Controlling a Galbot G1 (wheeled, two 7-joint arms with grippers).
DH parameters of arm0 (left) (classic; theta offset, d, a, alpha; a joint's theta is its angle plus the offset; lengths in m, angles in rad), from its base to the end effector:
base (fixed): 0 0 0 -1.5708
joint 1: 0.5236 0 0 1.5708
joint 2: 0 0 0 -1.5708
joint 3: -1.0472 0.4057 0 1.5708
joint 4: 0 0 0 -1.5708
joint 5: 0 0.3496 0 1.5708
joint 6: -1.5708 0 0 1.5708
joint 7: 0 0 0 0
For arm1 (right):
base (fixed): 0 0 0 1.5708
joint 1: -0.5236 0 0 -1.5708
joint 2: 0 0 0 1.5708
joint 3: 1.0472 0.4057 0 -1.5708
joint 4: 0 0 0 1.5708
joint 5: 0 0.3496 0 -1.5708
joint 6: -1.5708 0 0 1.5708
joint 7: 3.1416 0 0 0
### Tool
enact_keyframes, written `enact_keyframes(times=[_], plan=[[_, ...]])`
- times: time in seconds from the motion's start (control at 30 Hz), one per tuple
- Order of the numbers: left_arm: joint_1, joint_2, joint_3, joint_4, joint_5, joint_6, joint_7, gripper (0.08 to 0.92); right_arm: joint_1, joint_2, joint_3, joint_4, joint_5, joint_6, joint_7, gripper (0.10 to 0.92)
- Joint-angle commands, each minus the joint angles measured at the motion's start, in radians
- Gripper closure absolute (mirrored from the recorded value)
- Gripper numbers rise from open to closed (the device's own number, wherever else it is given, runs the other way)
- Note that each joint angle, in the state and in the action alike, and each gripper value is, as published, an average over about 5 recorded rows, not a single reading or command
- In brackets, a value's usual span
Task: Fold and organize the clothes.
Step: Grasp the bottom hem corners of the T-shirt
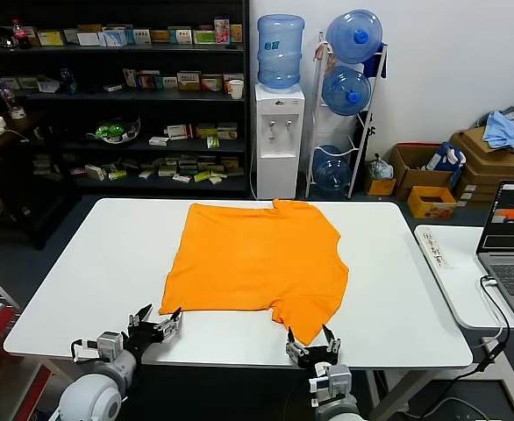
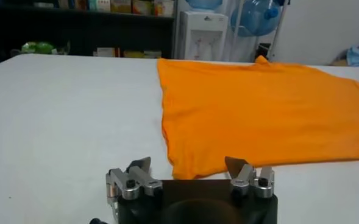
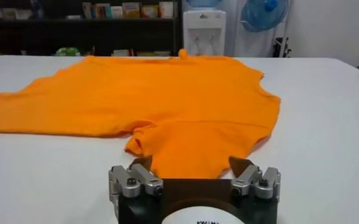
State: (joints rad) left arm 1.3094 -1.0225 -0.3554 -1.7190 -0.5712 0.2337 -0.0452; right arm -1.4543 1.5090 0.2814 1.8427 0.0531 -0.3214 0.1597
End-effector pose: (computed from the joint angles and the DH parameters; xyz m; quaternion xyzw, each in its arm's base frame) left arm 0.2431 0.1352 -0.4093 -0.0880 -0.9699 0.0140 0.2267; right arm 0.1750 0.0614 -0.4198 0.0492 -0.9715 0.0010 0.2320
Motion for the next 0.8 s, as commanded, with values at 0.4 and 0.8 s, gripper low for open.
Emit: enact_keyframes(times=[0.4, 0.8], plan=[[-0.008, -0.002, 0.015, 0.018, 0.007, -0.002, -0.002, 0.489, 0.001, 0.003, -0.005, -0.009, -0.026, -0.012, 0.007, 0.648], [0.006, -0.004, 0.006, 0.011, 0.013, -0.026, -0.002, 0.835, -0.018, -0.009, -0.002, 0.018, -0.019, -0.001, 0.001, 0.9]])
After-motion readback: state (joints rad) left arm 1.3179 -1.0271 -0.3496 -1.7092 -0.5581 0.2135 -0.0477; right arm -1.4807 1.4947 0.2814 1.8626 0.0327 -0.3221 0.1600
